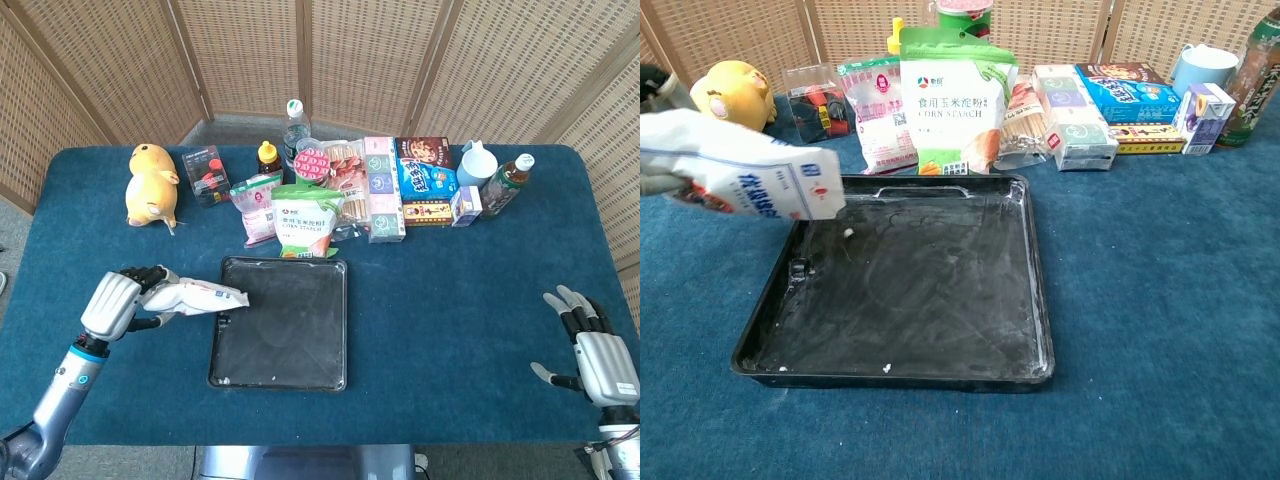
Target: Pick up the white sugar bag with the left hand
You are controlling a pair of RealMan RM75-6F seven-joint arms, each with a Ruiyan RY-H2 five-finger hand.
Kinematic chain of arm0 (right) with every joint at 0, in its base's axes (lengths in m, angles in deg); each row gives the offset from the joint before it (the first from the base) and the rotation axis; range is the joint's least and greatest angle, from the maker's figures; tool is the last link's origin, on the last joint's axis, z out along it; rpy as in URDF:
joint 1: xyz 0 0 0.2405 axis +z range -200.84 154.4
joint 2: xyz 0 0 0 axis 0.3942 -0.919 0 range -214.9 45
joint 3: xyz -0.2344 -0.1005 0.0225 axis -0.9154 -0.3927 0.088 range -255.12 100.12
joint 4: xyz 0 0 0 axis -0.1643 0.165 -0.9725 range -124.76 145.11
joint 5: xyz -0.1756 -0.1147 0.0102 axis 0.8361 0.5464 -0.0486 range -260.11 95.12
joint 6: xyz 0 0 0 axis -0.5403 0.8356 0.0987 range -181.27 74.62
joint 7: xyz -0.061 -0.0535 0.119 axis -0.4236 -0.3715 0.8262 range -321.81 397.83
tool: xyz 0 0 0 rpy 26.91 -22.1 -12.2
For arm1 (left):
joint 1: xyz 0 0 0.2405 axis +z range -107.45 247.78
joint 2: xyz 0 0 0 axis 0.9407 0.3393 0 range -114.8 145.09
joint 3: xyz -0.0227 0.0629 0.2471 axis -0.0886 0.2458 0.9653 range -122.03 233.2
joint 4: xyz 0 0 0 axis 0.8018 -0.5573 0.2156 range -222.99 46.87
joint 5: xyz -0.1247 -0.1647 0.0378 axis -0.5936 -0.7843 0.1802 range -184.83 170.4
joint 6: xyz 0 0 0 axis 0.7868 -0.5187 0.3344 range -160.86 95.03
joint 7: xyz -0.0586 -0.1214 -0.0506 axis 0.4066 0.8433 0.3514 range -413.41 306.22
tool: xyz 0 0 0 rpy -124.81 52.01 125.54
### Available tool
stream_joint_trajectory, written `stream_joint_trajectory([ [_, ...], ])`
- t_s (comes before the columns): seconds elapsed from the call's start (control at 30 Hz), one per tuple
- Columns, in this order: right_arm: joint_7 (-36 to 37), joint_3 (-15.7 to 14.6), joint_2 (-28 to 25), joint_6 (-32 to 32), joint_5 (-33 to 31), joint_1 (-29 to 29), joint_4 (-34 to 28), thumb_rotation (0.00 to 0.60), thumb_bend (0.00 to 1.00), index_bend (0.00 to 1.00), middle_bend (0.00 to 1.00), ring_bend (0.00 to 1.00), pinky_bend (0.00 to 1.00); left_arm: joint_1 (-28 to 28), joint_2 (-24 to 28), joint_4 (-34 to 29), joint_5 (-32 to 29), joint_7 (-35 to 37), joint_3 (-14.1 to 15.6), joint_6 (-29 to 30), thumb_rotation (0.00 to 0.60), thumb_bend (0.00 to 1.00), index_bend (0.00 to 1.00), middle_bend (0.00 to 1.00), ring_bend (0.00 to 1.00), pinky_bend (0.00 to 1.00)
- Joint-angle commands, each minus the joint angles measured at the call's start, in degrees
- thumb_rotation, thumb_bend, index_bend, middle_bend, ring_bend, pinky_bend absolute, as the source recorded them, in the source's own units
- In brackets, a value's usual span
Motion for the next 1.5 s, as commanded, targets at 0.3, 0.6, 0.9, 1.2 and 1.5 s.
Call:
stream_joint_trajectory([
  [0.3,1.01,0.14,-0.29,0.16,-0.11,-0.07,0.27,0.600,0.00,0.11,0.01,0.01,0.00,-3.68,1.54,-9.33,3.93,-14.51,-0.86,-1.60,0.600,0.38,0.71,0.59,0.58,0.61],
  [0.6,1.33,0.16,-0.42,0.28,-0.05,-0.12,0.32,0.600,0.00,0.11,0.01,0.01,0.00,-4.17,4.25,-13.32,3.39,-21.90,-0.61,-3.91,0.600,0.38,0.71,0.59,0.58,0.61],
  [0.9,0.61,0.05,-0.07,-0.09,-0.19,-0.01,0.36,0.600,0.00,0.11,0.01,0.01,0.00,-0.61,-5.25,1.24,-0.06,1.40,-2.23,6.53,0.600,0.38,0.71,0.59,0.58,0.61],
  [1.2,-0.83,-0.17,0.72,-1.05,-0.32,0.42,0.67,0.600,0.00,0.11,0.01,0.01,0.00,-0.36,-19.14,21.35,-8.82,23.94,-7.60,7.47,0.600,0.38,0.71,0.60,0.58,0.61],
  [1.5,-1.59,-0.12,1.20,-1.73,-0.89,0.71,0.95,0.600,0.00,0.11,0.02,0.01,0.00,-2.14,-24.59,32.28,-10.19,29.93,-5.80,0.32,0.600,0.29,0.60,0.48,0.48,0.51],
])
